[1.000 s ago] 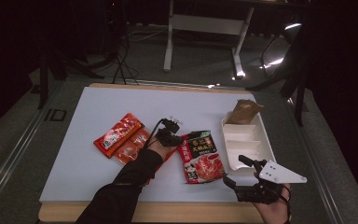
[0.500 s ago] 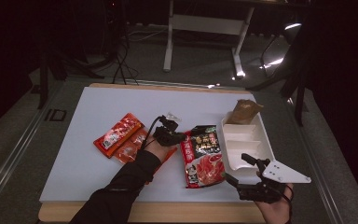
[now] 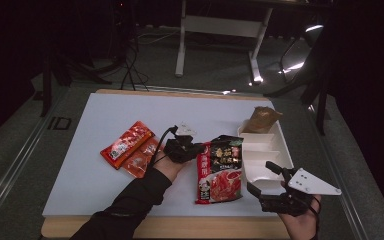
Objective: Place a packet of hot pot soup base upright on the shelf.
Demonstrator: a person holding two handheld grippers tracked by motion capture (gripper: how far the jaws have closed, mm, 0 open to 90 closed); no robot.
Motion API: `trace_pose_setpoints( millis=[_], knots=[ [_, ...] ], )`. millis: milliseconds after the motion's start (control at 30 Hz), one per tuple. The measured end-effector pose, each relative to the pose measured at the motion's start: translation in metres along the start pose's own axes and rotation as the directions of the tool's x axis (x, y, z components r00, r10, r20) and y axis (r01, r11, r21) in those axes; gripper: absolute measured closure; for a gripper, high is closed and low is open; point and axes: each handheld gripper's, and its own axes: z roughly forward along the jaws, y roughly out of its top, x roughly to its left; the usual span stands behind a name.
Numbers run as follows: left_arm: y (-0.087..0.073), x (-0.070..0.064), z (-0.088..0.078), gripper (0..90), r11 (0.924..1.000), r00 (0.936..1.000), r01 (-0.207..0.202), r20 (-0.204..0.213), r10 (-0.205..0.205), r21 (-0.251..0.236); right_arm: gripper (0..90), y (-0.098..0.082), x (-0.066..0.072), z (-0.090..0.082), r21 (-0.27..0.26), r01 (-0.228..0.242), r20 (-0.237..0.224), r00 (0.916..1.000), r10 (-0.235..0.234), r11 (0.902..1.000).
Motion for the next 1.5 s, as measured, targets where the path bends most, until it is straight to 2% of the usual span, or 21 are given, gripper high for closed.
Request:
trace_pose_setpoints(
  millis=[100,200,267,333,367,500,567,633,667,733,767,867,933,1100,1233,1300,1333,1367,1400,1433,1500],
  knots=[
    [0.000,-0.005,-0.006,86.1,0.9998,0.9997,-0.003,0.023,0.003,-0.020,10.5,-0.001,-0.003,0.000,-0.003,-0.019,-0.013,0.9997,0.019,0.9998],
    [-0.001,-0.009,-0.011,86.0,0.9992,0.9991,-0.002,0.042,0.004,-0.040,14.4,0.000,-0.005,-0.002,-0.027,0.030,0.000,0.9995,-0.030,0.9992],
    [-0.001,-0.010,-0.014,86.0,0.9987,0.9985,-0.005,0.053,0.008,-0.050,15.2,0.001,-0.006,-0.004,-0.053,0.028,-0.025,0.9992,-0.030,0.9982],
    [-0.001,-0.013,-0.017,86.1,0.9981,0.9980,-0.006,0.062,0.010,-0.061,15.2,0.002,-0.006,-0.005,-0.057,0.025,-0.027,0.9993,-0.027,0.9981],
    [0.000,-0.014,-0.019,86.1,0.9978,0.9972,-0.003,0.074,0.008,-0.066,13.7,0.005,-0.006,-0.006,-0.050,0.028,-0.030,0.9991,-0.029,0.9984],
    [0.002,-0.020,-0.026,86.3,0.9961,0.9950,-0.042,0.088,0.048,-0.078,10.5,0.008,-0.006,-0.006,0.001,0.000,0.012,0.9999,0.000,1.0000],
    [0.004,-0.024,-0.030,86.3,0.9953,0.9935,-0.047,0.100,0.055,-0.085,10.4,0.009,-0.006,-0.005,-0.002,0.004,0.026,0.9996,-0.004,1.0000],
    [0.005,-0.027,-0.034,86.2,0.9937,0.9925,-0.059,0.101,0.069,-0.095,10.5,0.010,-0.007,-0.004,0.000,-0.005,0.006,1.0000,0.005,1.0000],
    [0.005,-0.028,-0.036,86.1,0.9932,0.9908,-0.060,0.115,0.071,-0.100,10.5,0.011,-0.007,-0.003,0.003,-0.005,0.001,1.0000,0.005,1.0000],
    [0.007,-0.028,-0.041,86.2,0.9916,0.9906,-0.060,0.115,0.073,-0.115,10.5,0.013,-0.007,-0.001,0.010,-0.006,0.000,1.0000,0.006,0.9999],
    [0.008,-0.028,-0.043,86.2,0.9910,0.9889,-0.051,0.132,0.068,-0.124,10.5,0.014,-0.007,0.001,0.014,-0.015,-0.011,0.9998,0.015,0.9998],
    [0.011,-0.026,-0.049,86.3,0.9869,0.9867,-0.039,0.150,0.063,-0.156,14.9,0.018,-0.009,0.003,0.021,-0.027,-0.007,0.9996,0.027,0.9994],
    [0.013,-0.026,-0.054,86.2,0.9828,0.9826,-0.035,0.173,0.067,-0.182,16.8,0.021,-0.012,0.006,0.019,-0.044,-0.020,0.9988,0.044,0.9989],
    [0.015,-0.027,-0.058,86.2,0.9739,0.9736,-0.048,0.208,0.095,-0.222,29.9,0.032,-0.014,0.013,0.015,-0.052,-0.057,0.9970,0.053,0.9985],
    [0.014,-0.028,-0.057,86.2,0.9713,0.9722,-0.049,0.212,0.100,-0.233,45.5,0.035,-0.018,0.022,0.035,-0.075,-0.088,0.9931,0.078,0.9966],
    [0.014,-0.028,-0.056,86.1,0.9714,0.9722,-0.047,0.213,0.098,-0.233,46.4,0.034,-0.020,0.024,0.038,-0.089,-0.096,0.9912,0.092,0.9953],
    [0.013,-0.029,-0.056,86.1,0.9708,0.9729,-0.046,0.210,0.097,-0.236,51.8,0.033,-0.021,0.025,0.042,-0.099,-0.098,0.9899,0.103,0.9942],
    [0.013,-0.029,-0.056,86.2,0.9711,0.9726,-0.042,0.213,0.094,-0.235,59.6,0.032,-0.023,0.027,0.047,-0.114,-0.123,0.9852,0.119,0.9923],
    [0.013,-0.028,-0.056,86.1,0.9715,0.9714,-0.039,0.219,0.092,-0.234,63.2,0.033,-0.024,0.028,0.051,-0.121,-0.135,0.9827,0.127,0.9913],
    [0.013,-0.027,-0.056,86.1,0.9701,0.9717,-0.038,0.218,0.092,-0.240,64.0,0.033,-0.024,0.028,0.054,-0.124,-0.155,0.9791,0.131,0.9908],
    [0.012,-0.026,-0.056,86.1,0.9697,0.9703,-0.039,0.223,0.094,-0.241,65.4,0.036,-0.023,0.028,0.060,-0.101,-0.155,0.9818,0.109,0.9931]
  ],
)
